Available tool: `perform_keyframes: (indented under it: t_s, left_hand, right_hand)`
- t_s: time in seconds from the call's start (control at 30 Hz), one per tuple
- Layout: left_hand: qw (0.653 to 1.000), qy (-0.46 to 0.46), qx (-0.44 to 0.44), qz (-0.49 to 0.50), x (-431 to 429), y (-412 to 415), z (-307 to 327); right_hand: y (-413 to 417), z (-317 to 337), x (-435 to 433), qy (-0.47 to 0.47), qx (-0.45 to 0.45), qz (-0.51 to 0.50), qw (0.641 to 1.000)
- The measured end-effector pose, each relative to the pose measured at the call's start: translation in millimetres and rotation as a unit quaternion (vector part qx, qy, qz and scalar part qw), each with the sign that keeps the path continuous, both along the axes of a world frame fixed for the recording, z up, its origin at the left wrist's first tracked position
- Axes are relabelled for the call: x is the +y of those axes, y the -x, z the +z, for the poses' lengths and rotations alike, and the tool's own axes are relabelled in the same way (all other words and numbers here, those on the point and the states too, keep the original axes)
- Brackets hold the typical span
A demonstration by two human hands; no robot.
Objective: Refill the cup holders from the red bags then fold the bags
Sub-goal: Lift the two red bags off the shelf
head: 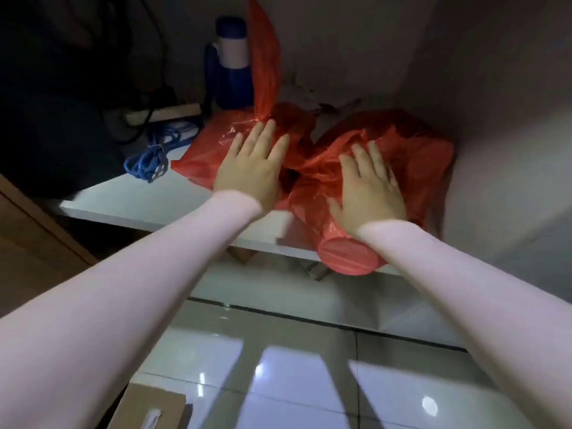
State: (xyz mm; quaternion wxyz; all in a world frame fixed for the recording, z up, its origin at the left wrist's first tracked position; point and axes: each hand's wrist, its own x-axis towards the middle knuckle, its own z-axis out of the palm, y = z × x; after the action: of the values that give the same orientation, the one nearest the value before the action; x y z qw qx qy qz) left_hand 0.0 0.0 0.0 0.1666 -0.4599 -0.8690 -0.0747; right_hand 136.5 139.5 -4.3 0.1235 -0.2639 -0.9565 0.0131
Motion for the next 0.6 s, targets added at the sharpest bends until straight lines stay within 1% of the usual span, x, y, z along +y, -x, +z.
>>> perform_keyframes:
  t_s: [0.03,0.1,0.2,0.27,0.33,0.43,0.5,0.6]
  left_hand:
    - [0.999,-0.004,0.044,0.005,9.7,9.0,0.4]
    - [0.996,0.01,0.078,0.032,28.5,24.3,4.0]
    - [0.991,0.091,0.03,0.094,47.4,37.5,0.9]
    - [0.981,0.132,-0.01,0.144,46.1,40.7,-7.7]
    - [0.974,0.153,-0.038,0.16,38.1,38.1,-17.8]
    - [0.982,0.129,-0.06,0.126,22.6,26.8,-27.1]
    - [0.986,0.115,-0.058,0.107,10.6,17.4,-28.8]
    - [0.985,0.129,-0.07,0.096,-10.9,3.4,-28.2]
  right_hand:
    - [7.5,-2.5,7.4,-0.032,-0.008,0.008,0.999]
    - [22.4,-3.7,20.9,-0.047,-0.063,0.007,0.997]
    - [41.6,-1.9,37.1,-0.008,-0.165,-0.017,0.986]
    - [48.9,-1.4,43.3,0.012,-0.209,-0.036,0.977]
    - [50.8,-2.5,42.9,0.005,-0.219,-0.038,0.975]
    - [44.5,-4.7,36.1,-0.034,-0.207,-0.037,0.977]
    - [37.5,-5.9,29.6,-0.019,-0.196,-0.033,0.98]
    - [22.5,-3.6,17.1,-0.002,-0.203,-0.03,0.979]
